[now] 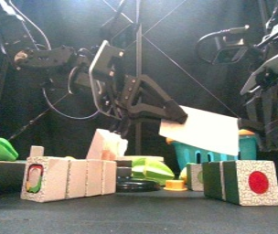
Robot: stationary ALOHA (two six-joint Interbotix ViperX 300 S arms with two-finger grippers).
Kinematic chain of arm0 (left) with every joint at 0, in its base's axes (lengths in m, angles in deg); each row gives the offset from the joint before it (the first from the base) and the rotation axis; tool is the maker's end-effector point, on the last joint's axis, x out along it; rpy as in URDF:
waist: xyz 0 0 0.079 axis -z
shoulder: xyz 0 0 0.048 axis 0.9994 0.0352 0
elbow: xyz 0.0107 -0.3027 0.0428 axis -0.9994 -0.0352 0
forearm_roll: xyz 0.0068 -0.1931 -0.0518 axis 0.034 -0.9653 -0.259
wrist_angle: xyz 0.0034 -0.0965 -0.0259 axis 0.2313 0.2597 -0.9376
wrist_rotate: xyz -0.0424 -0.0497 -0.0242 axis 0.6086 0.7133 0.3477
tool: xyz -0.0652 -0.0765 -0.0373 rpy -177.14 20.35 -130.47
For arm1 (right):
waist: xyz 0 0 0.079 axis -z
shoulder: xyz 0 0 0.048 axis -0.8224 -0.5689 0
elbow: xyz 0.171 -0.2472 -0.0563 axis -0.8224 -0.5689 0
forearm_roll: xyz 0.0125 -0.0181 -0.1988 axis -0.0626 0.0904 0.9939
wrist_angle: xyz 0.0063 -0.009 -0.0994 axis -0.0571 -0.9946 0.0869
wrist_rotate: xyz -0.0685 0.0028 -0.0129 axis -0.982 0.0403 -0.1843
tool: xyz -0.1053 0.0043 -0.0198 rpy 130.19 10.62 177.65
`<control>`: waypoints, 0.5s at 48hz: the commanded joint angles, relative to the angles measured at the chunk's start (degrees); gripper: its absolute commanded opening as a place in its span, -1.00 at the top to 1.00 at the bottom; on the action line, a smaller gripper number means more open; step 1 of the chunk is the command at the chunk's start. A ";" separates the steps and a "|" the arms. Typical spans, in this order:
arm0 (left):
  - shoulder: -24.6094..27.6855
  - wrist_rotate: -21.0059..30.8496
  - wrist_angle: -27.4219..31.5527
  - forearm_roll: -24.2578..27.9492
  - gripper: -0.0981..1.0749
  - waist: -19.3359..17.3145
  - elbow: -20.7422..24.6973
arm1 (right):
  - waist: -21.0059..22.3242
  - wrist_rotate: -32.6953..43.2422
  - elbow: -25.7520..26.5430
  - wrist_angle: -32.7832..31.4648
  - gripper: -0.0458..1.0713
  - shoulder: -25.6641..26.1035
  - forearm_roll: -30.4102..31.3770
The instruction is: Cut sushi piece
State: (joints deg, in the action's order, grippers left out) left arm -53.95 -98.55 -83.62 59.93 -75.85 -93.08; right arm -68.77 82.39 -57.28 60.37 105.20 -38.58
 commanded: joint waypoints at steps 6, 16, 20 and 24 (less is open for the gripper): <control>0.00 -0.09 -0.62 0.26 0.17 1.67 1.93 | -1.76 0.18 3.34 0.79 0.15 1.93 -1.32; 1.58 -0.09 -0.62 -0.62 0.17 2.90 2.20 | -2.02 0.18 3.16 0.79 0.15 0.97 -2.20; 2.02 -0.09 -0.62 -1.32 0.17 2.99 2.20 | -2.02 0.18 3.25 0.79 0.15 0.62 -2.20; 2.37 -0.09 -0.62 -2.02 0.17 3.08 2.37 | -2.11 0.18 3.34 0.79 0.15 0.53 -2.20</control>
State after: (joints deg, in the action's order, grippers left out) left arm -51.04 -98.46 -83.62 58.34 -72.86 -92.99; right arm -71.06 82.39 -56.32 60.45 105.11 -40.96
